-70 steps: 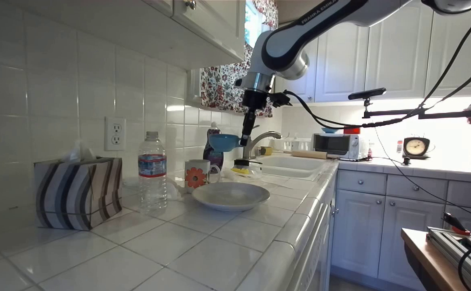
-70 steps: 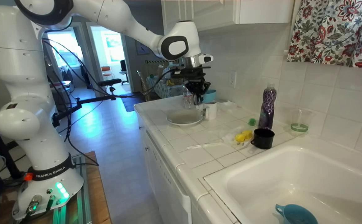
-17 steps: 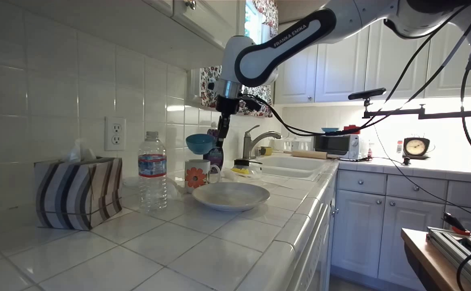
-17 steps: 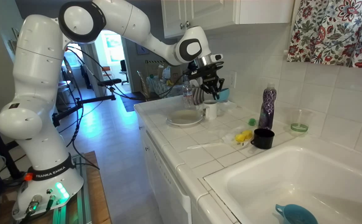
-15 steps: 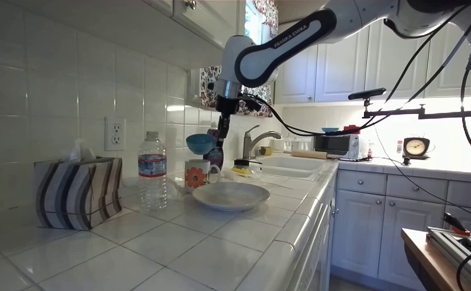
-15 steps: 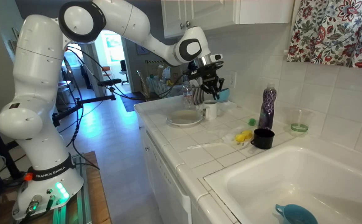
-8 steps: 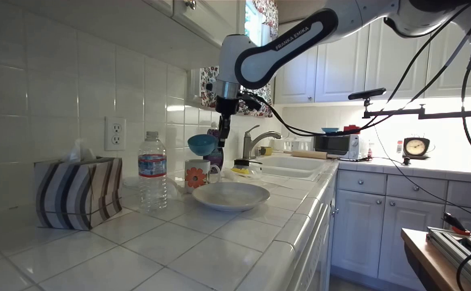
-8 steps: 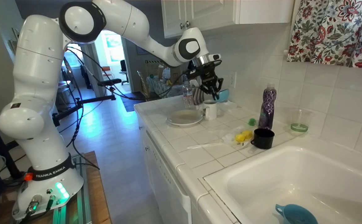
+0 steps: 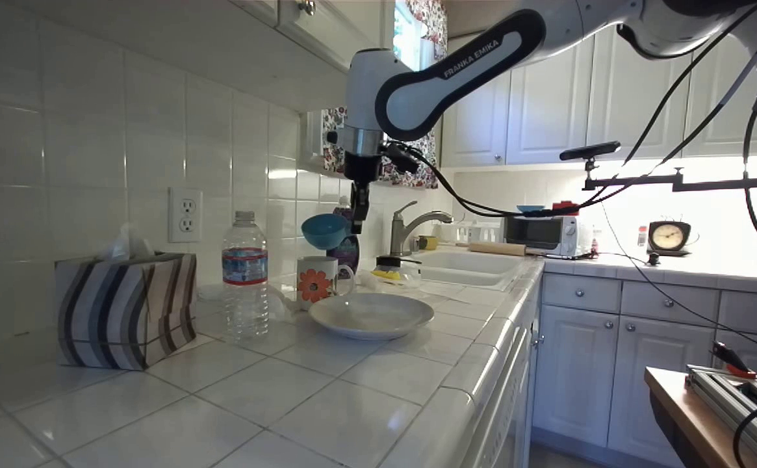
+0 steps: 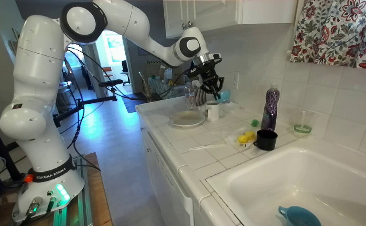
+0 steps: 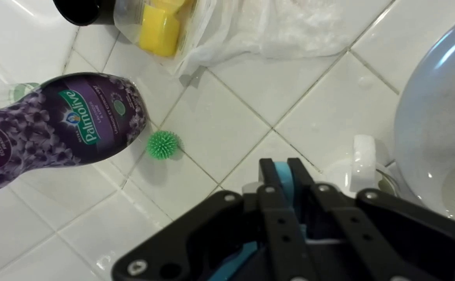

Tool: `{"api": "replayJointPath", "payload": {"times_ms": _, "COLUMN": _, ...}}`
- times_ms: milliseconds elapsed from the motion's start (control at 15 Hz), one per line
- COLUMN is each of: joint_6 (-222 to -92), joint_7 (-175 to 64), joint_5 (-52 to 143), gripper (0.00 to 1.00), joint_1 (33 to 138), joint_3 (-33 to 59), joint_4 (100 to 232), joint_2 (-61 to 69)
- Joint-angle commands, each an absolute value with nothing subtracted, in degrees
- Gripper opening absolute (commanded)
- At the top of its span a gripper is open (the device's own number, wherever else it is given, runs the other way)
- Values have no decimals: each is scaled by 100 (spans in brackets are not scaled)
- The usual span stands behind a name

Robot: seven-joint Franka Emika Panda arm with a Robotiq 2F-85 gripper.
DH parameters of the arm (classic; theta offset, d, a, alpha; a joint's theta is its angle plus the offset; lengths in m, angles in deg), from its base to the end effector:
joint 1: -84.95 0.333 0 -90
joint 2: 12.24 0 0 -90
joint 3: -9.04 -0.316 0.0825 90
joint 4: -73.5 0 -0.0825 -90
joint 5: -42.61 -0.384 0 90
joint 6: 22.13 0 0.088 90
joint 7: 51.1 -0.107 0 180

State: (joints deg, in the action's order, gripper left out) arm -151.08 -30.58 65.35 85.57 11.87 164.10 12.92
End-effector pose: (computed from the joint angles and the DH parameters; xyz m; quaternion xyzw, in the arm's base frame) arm 0.7010 -0.0329 0.4098 0.9421 0.2622 0.0751 0.1951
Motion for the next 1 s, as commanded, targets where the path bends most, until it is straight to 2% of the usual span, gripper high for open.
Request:
{"api": "replayJointPath", "payload": {"times_ms": 0, "joint_6": -14846, "joint_7": -3249, "joint_5": 6820, "gripper": 3, "joint_1": 8662, "joint_3": 1261, "joint_4": 16197, "joint_2": 1371}}
{"api": "replayJointPath", "payload": {"times_ms": 933, "joint_6": -14270, "joint_7": -3322, "joint_5": 7291, "gripper": 3, "joint_1": 8845, "joint_3": 1258, "joint_4": 16013, "joint_2": 1385}}
